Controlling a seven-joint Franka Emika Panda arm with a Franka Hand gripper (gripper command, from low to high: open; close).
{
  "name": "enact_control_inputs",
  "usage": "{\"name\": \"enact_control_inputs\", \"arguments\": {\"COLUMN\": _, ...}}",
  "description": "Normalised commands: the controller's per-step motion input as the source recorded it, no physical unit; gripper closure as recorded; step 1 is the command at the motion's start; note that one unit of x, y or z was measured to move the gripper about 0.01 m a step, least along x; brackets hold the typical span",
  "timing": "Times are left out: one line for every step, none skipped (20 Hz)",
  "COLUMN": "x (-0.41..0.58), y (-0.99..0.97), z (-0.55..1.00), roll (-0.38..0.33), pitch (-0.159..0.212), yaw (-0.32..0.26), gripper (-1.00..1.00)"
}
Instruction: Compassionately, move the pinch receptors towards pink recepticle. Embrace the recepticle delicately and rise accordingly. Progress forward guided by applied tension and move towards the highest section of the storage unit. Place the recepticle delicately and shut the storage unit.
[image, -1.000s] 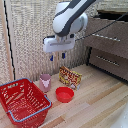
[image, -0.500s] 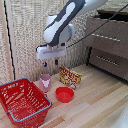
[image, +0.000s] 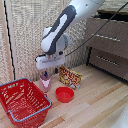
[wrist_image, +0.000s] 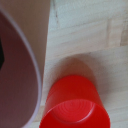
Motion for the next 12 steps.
{"name": "enact_control_inputs", "arguments": {"x": 0.146, "y": 0.15, "z": -0.32, "roll": -0.044, "pitch": 0.000, "yaw": 0.009, "gripper": -1.00}}
{"name": "enact_control_inputs", "arguments": {"x": 0.140, "y": 0.15, "z": -0.32, "roll": -0.039, "pitch": 0.000, "yaw": 0.006, "gripper": -1.00}}
{"name": "enact_control_inputs", "arguments": {"x": 0.129, "y": 0.14, "z": -0.29, "roll": -0.031, "pitch": -0.006, "yaw": 0.009, "gripper": -1.00}}
{"name": "enact_control_inputs", "arguments": {"x": 0.129, "y": 0.18, "z": -0.24, "roll": -0.051, "pitch": 0.000, "yaw": 0.011, "gripper": -1.00}}
{"name": "enact_control_inputs", "arguments": {"x": 0.111, "y": 0.17, "z": -0.20, "roll": -0.050, "pitch": 0.000, "yaw": 0.011, "gripper": -1.00}}
{"name": "enact_control_inputs", "arguments": {"x": 0.086, "y": 0.18, "z": -0.14, "roll": -0.051, "pitch": 0.000, "yaw": 0.006, "gripper": -1.00}}
{"name": "enact_control_inputs", "arguments": {"x": 0.017, "y": 0.14, "z": -0.08, "roll": -0.034, "pitch": 0.000, "yaw": 0.000, "gripper": 1.00}}
{"name": "enact_control_inputs", "arguments": {"x": 0.000, "y": 0.14, "z": -0.04, "roll": -0.026, "pitch": 0.000, "yaw": 0.000, "gripper": 1.00}}
{"name": "enact_control_inputs", "arguments": {"x": 0.000, "y": 0.06, "z": -0.01, "roll": -0.011, "pitch": 0.016, "yaw": 0.001, "gripper": 1.00}}
{"name": "enact_control_inputs", "arguments": {"x": 0.000, "y": 0.07, "z": -0.01, "roll": -0.020, "pitch": 0.012, "yaw": 0.005, "gripper": 1.00}}
{"name": "enact_control_inputs", "arguments": {"x": 0.000, "y": 0.05, "z": -0.01, "roll": -0.017, "pitch": 0.010, "yaw": 0.004, "gripper": 1.00}}
{"name": "enact_control_inputs", "arguments": {"x": 0.017, "y": 0.05, "z": 0.00, "roll": -0.005, "pitch": 0.015, "yaw": 0.000, "gripper": 1.00}}
